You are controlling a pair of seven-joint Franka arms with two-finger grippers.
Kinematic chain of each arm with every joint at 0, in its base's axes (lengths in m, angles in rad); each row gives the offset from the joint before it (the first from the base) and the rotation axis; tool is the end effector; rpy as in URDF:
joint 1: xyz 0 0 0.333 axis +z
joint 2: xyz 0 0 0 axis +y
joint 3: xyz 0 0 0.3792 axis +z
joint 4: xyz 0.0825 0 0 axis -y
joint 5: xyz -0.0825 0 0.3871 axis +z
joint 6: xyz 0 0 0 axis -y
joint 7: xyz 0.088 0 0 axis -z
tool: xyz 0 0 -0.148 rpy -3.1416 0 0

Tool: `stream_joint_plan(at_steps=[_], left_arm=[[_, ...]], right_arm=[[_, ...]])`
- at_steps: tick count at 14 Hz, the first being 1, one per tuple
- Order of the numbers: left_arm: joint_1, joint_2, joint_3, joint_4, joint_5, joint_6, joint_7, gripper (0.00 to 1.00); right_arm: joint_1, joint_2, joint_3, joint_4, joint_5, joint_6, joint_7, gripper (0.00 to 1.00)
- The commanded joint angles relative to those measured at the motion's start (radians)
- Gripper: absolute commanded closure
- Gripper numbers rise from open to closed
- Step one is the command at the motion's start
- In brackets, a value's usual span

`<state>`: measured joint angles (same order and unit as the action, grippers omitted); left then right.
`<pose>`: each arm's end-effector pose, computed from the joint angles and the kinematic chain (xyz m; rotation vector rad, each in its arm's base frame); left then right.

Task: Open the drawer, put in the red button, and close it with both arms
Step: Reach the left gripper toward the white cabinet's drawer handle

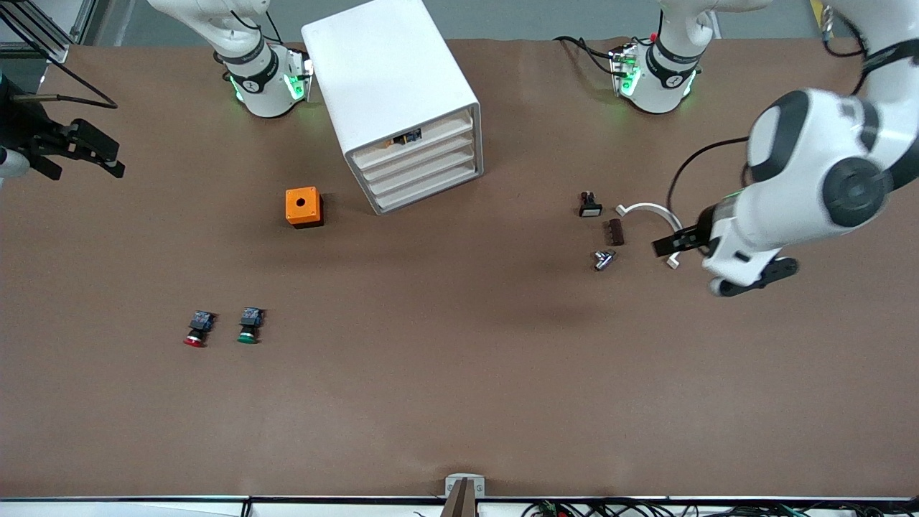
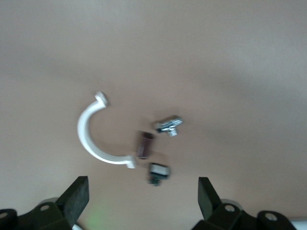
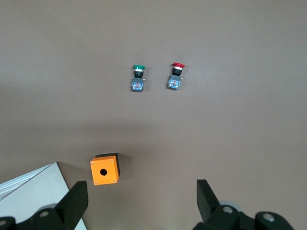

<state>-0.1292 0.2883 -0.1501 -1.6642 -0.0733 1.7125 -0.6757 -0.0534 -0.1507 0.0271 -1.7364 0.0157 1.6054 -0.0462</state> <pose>0.6023 -0.1741 0.4434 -3.0399 -0.6423 0.4107 0.5038 -0.0098 0.6508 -3.1304 -0.0301 -0.0314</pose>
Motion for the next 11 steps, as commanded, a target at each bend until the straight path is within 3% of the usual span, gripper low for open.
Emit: stream_joint_plan(at_steps=[1,5,9,11], left_arm=[[-0.078,0.116,-0.005,0.061,-0.028,0.024,-0.314,0.00],[-0.176,0.307,-0.006,0.179,-0.205,0.024,-0.793,0.00],[-0.269,0.370,-0.006,0.179,-0.347,0.024,-1.253,0.00],[-0.315,0.390,-0.006,0.175,-0.489,0.024,-1.370,0.00]], right_arm=[[-0.002,0.005,0.001,0.017,0.010,-0.018,0.014,0.00],[-0.002,0.005,0.001,0.014,0.027,-0.022,0.015,0.00],[-0.002,0.003,0.001,0.011,0.036,-0.024,0.025,0.00],[-0.002,0.002,0.001,0.011,0.036,-0.030,0.022,0.00]])
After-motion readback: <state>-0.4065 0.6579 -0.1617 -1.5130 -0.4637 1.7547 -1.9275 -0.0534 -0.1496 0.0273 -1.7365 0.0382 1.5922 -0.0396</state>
